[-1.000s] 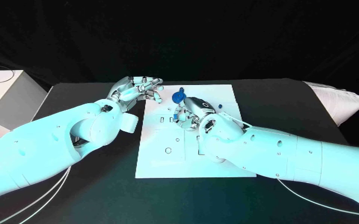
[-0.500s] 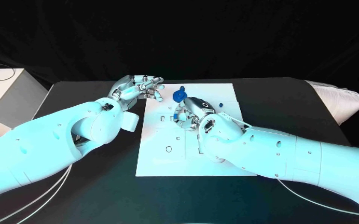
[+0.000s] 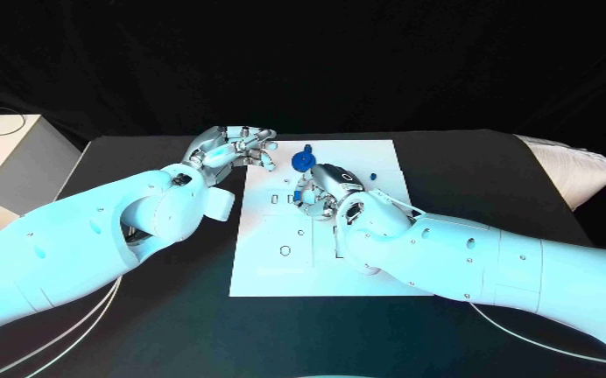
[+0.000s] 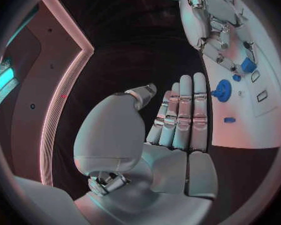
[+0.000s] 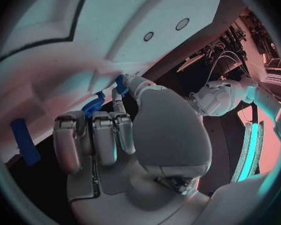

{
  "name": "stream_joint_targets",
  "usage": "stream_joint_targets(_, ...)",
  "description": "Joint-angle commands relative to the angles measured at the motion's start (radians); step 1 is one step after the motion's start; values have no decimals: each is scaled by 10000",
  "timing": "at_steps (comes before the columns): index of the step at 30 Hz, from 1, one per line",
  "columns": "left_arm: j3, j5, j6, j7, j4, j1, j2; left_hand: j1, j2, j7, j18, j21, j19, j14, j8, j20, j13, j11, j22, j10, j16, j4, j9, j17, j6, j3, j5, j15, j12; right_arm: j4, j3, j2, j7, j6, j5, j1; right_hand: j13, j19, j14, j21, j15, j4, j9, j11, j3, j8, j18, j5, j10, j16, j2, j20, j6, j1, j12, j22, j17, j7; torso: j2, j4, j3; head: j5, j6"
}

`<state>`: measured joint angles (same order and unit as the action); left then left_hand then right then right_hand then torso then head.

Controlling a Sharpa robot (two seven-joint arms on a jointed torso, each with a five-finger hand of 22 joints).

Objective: Assemble the parts on the task board

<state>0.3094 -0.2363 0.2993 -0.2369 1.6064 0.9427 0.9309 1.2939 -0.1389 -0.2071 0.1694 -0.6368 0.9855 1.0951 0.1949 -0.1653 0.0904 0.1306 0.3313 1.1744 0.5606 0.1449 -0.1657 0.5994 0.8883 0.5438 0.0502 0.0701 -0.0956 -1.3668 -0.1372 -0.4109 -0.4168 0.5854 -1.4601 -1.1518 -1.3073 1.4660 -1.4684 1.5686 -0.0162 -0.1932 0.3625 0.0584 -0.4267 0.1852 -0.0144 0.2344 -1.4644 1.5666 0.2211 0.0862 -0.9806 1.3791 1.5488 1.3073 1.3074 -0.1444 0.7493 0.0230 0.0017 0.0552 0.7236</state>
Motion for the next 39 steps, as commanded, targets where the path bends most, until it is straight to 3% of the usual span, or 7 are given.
stream_joint_targets(1, 5, -37, -185, -23, 13, -5, -15, -92, -26, -3, 121, -34, -65, -29, 23, 11, 15, 30, 17, 56, 31, 17, -13, 10, 35, 54, 37, -23, -63, -18, -4, 1, 96, -26, -137, 10, -2315, 1048, -1024, 22, 68, 28, -24, 60, -11, -83, 144, 54, -773, 42, 63, 51, 153, -117, -80, 2635, 2634, -42, 2, 4, 7, 14, 5)
stream_joint_targets(21, 5, -48, -218, 26, -5, -12, -19, -100, -27, -4, 119, -49, -81, -40, 20, 10, 21, 34, 26, 33, 36, 26, -13, 16, 28, 59, 37, -18, -60, -154, -4, -109, 238, 300, -144, 19, -2136, 1035, -1024, -4, 222, -18, -120, 224, 204, -345, 137, -403, -593, 42, 187, 205, 580, -306, -256, 2612, 2634, -206, 0, 1, 4, 15, 6)
stream_joint_targets(29, 5, -582, -209, 483, -107, -20, -61, -218, -143, -30, 131, -440, 105, 446, -32, 46, 112, 30, 236, -14, 667, 94, -1, 371, -82, -31, 36, -69, -133, -717, 3, -680, 747, 740, 20, -1, -2056, 978, -1009, -115, 300, -289, -177, 305, 1187, -585, 106, -431, -502, 22, 176, 281, 899, -343, -334, 2520, 2575, -291, -34, 13, 6, 64, -16)
stream_joint_targets(32, 5, -1305, -193, 1067, -246, -19, -107, -364, -268, 135, 127, -1519, 453, 915, 459, 262, 768, -195, 878, 237, 2439, 157, -213, 1552, -52, -403, 68, -279, -1149, -1029, 21, -1065, 1737, 946, 580, -129, -2063, 951, -1008, -167, 310, -452, -172, 319, 1622, -628, 92, -456, -507, 21, 31, 300, 913, -209, -325, 2479, 2571, -301, -61, 38, 13, 89, -57)
stream_joint_targets(36, 5, -2342, -171, 1997, -522, -12, -215, -289, -313, 496, 72, -3125, 701, 2101, 1789, 481, 2784, -409, 2172, -165, 5771, 88, -921, 4552, -54, -892, 177, -568, -3895, -1473, 75, -1601, 2888, 1021, 1536, -366, -2026, 840, -993, -387, 294, -478, -128, 296, 1576, -554, 33, -286, -465, -1, -216, 293, 762, 69, -361, 2301, 2510, -277, -139, 60, 41, 118, -103)
stream_joint_targets(37, 5, -2610, -177, 2264, -608, -9, -253, -335, -42, 550, -36, -4269, 915, 2401, 2637, 608, 4398, -470, 3384, -1411, 6651, 334, -1519, 5343, -642, -881, 108, -645, -5927, -1601, 101, -1751, 3053, 1006, 1731, -432, -2024, 832, -993, -404, 275, -459, -95, 273, 1486, -483, 28, 235, -459, 0, -250, 271, 663, 198, -364, 2290, 2513, -257, -167, 60, 48, 121, -94)
stream_joint_targets(39, 6, -3126, -252, 2817, -781, 6, -337, -269, -215, 564, -264, -5136, 1506, 2934, 3186, 565, 4882, -613, 4698, -1151, 7423, 311, -1860, 6230, -546, -891, 54, -638, -6788, -1831, 146, -2037, 3264, 895, 2102, -583, -2036, 841, -997, -391, 237, -421, -36, 234, 1265, -343, 33, 1062, -469, 5, -258, 241, 505, 339, -353, 2303, 2528, -218, -219, 61, 65, 146, -95)
